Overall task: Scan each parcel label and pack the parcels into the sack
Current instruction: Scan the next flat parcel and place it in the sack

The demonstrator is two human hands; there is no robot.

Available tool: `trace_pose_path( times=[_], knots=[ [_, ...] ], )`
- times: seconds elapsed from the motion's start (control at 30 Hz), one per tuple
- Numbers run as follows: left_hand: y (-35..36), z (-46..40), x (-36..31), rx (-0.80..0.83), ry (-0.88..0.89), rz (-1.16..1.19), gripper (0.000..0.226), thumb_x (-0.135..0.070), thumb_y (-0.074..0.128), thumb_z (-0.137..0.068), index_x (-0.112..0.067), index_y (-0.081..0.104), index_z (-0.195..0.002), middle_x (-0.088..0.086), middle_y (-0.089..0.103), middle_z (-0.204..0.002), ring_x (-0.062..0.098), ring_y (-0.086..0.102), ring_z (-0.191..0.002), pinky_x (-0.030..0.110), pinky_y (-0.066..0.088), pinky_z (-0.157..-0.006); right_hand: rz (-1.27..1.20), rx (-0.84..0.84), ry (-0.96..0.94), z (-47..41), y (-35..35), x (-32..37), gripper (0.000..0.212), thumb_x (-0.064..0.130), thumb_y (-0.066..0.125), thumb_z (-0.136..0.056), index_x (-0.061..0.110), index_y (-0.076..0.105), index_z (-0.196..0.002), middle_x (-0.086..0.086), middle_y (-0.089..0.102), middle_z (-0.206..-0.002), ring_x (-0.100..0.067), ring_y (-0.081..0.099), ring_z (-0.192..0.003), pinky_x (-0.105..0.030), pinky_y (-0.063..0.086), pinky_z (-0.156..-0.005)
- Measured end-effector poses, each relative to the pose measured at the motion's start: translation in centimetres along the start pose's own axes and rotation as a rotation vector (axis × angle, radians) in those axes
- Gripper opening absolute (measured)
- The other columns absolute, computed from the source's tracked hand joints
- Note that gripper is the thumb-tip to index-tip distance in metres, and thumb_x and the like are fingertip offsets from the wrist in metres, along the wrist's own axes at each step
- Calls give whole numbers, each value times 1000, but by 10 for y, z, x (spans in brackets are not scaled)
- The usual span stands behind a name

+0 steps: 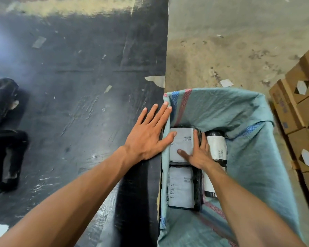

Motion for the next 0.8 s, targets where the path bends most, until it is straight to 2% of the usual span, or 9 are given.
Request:
trace_pose_path(
  times=[0.1, 0.2, 0.27, 0.33, 0.47, 0.67, 0.8],
  knots=[
    [-2, -1, -1, 14, -8, -13, 80, -66, 19, -97, -24, 1, -163, -8, -6, -169, 17, -5, -157, 44, 2, -126, 126, -90, 2, 1, 3, 8, 143, 95, 56, -75, 21, -29, -164, -13, -34, -171, -38, -13, -163, -52, -2, -130],
    [-4, -1, -2, 6, -8, -28, 79, -65, 22, -98, -25, 1, -163, -8, -5, -169, 18, -3, -157, 44, 3, -126, 322, -115, -55, 0, 18, 21, 125, 93, 35, -87, 16, -24, -166, -14, -38, -170, -42, -28, -158, -56, -10, -130],
    [-3, -1, -3, -5, -7, -32, 78, -64, 22, -98, -25, 4, -163, -7, -2, -169, 18, -1, -157, 45, 4, -126, 366, -110, -86, -2, 28, 25, 109, 86, 24, -94, 18, -23, -166, -9, -40, -169, -46, -37, -153, -57, -19, -126],
    [-3, -1, -2, -16, -8, -36, 78, -63, 22, -98, -24, 8, -163, -7, 0, -170, 19, 2, -157, 45, 6, -126, 377, -110, -83, -5, 30, 22, 104, 83, 19, -96, 19, -23, -166, -8, -42, -168, -46, -41, -151, -55, -24, -123],
    [0, -4, 0, -18, -6, -36, 76, -61, 23, -99, -21, 12, -163, -5, 4, -170, 20, 5, -157, 46, 7, -126, 417, -48, -65, -12, 31, 21, 103, 81, 19, -98, 17, -26, -165, -12, -42, -168, -44, -41, -151, -56, -18, -128],
    [7, -1, 2, -7, 9, -43, 78, -63, 20, -99, -22, 8, -163, -6, 1, -170, 21, 3, -157, 46, 6, -126, 454, 84, 31, -11, 34, 21, 103, 82, 20, -97, 21, -34, -161, -7, -50, -162, -42, -48, -147, -56, -21, -126],
    [7, -2, 2, 4, 7, -33, 79, -65, 18, -97, -23, 5, -163, -7, -1, -170, 20, 1, -157, 45, 4, -126, 397, 167, 75, -3, 26, 28, 106, 80, 30, -98, 23, -31, -163, -5, -48, -164, -41, -42, -151, -56, -13, -128]
  ],
)
Point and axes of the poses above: each hand's wrist, its own z-axis away from the middle knuckle, its own y-axis out of the palm, x = y × z, the point moved 9 cm from there along -z, towards the middle knuckle
